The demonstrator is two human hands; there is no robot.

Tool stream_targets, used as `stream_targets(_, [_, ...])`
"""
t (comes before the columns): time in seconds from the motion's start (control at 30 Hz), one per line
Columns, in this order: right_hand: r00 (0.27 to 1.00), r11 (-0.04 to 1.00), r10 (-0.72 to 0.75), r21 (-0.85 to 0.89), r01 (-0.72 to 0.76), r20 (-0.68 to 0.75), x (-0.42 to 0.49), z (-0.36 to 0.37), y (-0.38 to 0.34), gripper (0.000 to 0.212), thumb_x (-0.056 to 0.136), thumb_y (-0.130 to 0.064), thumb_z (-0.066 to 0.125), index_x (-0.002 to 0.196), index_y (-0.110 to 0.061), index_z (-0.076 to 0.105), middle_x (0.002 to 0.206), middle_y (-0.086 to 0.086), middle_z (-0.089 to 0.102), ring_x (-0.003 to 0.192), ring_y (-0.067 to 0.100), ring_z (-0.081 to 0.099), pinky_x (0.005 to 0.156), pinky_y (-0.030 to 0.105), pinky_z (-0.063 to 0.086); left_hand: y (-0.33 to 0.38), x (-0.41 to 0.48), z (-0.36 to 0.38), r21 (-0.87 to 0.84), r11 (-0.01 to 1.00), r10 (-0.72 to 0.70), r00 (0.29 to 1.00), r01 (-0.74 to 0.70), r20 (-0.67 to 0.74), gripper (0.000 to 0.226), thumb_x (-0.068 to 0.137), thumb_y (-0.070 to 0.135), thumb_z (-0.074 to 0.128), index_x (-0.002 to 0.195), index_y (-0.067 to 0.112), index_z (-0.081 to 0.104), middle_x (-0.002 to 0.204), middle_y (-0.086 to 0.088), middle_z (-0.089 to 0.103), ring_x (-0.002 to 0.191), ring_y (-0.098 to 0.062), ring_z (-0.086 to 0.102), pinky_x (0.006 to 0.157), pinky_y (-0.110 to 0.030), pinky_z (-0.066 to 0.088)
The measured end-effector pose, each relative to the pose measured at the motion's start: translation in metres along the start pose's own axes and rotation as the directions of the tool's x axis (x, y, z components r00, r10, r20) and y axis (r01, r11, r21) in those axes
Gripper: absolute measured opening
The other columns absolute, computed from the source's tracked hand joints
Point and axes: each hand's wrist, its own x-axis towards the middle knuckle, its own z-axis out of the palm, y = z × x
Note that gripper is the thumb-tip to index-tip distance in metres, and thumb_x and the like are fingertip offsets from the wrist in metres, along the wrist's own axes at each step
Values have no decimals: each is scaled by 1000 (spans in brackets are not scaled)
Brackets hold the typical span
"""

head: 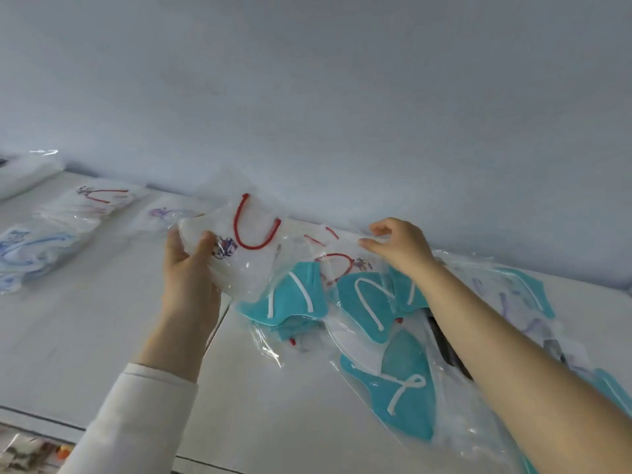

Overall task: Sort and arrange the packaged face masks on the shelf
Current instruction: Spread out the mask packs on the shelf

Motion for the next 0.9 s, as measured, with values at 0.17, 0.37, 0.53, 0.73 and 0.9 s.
stream_targets(0.17, [970,960,54,-278,14,239,26,26,-6,76,77,-56,65,136,-14,43,135,6,52,123,28,44,104,35,32,-5,-6,-7,0,998,-62,997,62,53,22,96,1,43,109,16,52,68,8,70,62,-7,67,59,-21,56])
stream_targets(0.37, [969,987,-55,-133,89,242,28,18,-1,75,78,-46,68,142,-27,33,133,6,49,125,26,33,103,36,27,-4,-4,-15,24,997,-71,997,70,35,23,96,2,44,103,21,55,75,7,73,68,-10,70,66,-28,58])
stream_targets(0.53, [857,890,-178,-294,350,483,30,13,-9,50,85,-43,61,133,-40,45,137,-2,42,130,23,23,105,36,23,-2,-4,-12,36,996,-87,996,86,36,23,97,3,44,100,22,55,73,8,72,69,-10,69,68,-29,58])
stream_targets(0.73, [931,939,-325,-59,338,168,33,6,-12,28,83,-28,67,111,-25,63,93,-6,53,100,15,40,91,34,37,2,-7,-12,42,995,-92,995,91,37,24,97,5,45,101,26,55,80,8,72,76,-12,69,75,-35,56])
stream_targets(0.9, [962,952,-264,139,272,-70,31,-5,-6,16,87,-21,64,100,-13,67,95,-5,63,88,10,56,75,14,39,7,-9,-11,26,996,-88,995,87,37,23,97,4,45,101,25,54,82,5,70,73,-11,69,68,-30,59])
